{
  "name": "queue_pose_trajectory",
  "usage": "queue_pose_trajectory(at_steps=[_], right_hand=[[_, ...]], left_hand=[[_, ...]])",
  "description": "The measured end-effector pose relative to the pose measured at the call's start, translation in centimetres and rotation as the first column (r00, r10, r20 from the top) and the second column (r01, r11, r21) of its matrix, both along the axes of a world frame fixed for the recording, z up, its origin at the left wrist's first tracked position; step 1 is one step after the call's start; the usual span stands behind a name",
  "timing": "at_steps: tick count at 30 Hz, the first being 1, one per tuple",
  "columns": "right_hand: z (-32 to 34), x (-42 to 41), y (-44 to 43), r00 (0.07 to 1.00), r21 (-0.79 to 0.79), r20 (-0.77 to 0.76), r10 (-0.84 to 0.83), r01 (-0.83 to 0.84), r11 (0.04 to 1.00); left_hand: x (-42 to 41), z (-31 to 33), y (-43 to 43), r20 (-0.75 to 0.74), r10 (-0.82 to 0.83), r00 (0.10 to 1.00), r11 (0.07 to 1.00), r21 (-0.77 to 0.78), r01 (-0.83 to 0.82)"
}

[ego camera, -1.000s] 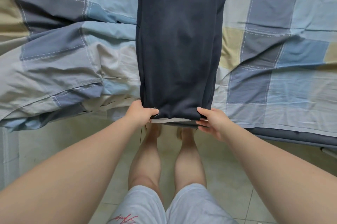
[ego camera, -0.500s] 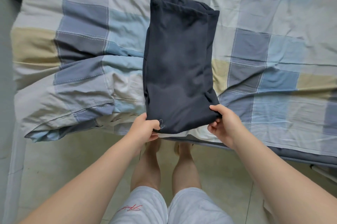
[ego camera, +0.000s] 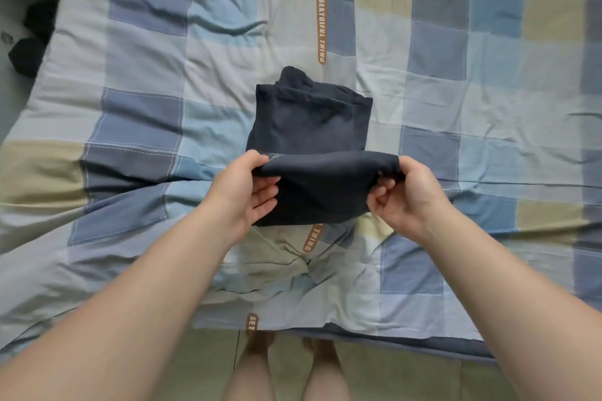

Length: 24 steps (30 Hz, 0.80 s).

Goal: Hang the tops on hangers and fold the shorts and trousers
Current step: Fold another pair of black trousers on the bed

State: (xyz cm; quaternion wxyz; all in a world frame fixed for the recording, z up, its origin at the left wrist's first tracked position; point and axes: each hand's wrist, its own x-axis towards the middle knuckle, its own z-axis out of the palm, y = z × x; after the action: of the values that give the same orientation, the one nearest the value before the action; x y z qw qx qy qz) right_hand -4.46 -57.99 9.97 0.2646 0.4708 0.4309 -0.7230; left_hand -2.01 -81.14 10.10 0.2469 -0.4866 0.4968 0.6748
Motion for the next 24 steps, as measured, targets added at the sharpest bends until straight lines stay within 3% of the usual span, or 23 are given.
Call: queue_pose_trajectory(at_steps=[6,8,10,11,12,13,14,15,16,17,19,24], right_hand=[[-3.0,-8.4,-1.0,0.999,0.097,-0.001,0.052,-0.052,0.994],[-4.8,-10.9,-1.5,0.993,0.146,-0.051,0.106,-0.097,0.984],[-7.3,-12.5,-2.4,0.962,0.221,-0.113,0.248,-0.219,0.950],[-9.0,-12.8,-2.8,0.932,0.301,-0.133,0.338,-0.287,0.909],[-11.2,-12.7,-3.0,0.880,0.429,-0.130,0.457,-0.365,0.826],[-13.6,-12.2,-2.9,0.783,0.585,-0.084,0.616,-0.462,0.667],[-16.0,-11.2,-2.7,0.626,0.713,0.018,0.780,-0.554,0.429],[-18.1,-10.1,-2.6,0.465,0.792,0.125,0.877,-0.579,0.194],[-20.0,-9.0,-2.6,0.362,0.836,0.186,0.913,-0.546,0.047],[-21.6,-8.0,-2.7,0.324,0.871,0.207,0.923,-0.490,-0.023],[-24.4,-7.0,-3.0,0.358,0.940,0.175,0.917,-0.339,-0.047],[-28.1,-7.2,-3.3,0.466,0.996,0.015,0.884,-0.080,0.026]], left_hand=[[-10.3,-1.2,0.3,-0.027,0.045,0.999,0.999,-0.007,-0.045],[-13.1,-2.9,0.8,-0.110,0.086,0.990,0.990,-0.102,-0.097],[-14.9,-5.7,1.6,-0.260,-0.012,0.966,0.952,-0.299,-0.068],[-15.2,-7.8,1.8,-0.315,-0.181,0.932,0.893,-0.450,0.021],[-14.9,-10.1,1.9,-0.289,-0.444,0.848,0.754,-0.632,0.180],[-14.1,-12.6,1.8,-0.122,-0.728,0.674,0.478,-0.795,0.372],[-13.1,-15.1,1.5,0.107,-0.889,0.446,0.130,-0.874,0.468],[-12.2,-17.4,1.1,0.269,-0.922,0.277,-0.123,-0.885,0.449],[-11.5,-19.3,0.8,0.340,-0.917,0.207,-0.238,-0.885,0.400],[-11.0,-20.9,0.6,0.354,-0.914,0.198,-0.272,-0.897,0.348],[-11.0,-23.5,0.2,0.313,-0.922,0.229,-0.261,-0.938,0.229],[-12.7,-26.2,-0.3,0.215,-0.949,0.230,-0.210,-0.977,0.043]])
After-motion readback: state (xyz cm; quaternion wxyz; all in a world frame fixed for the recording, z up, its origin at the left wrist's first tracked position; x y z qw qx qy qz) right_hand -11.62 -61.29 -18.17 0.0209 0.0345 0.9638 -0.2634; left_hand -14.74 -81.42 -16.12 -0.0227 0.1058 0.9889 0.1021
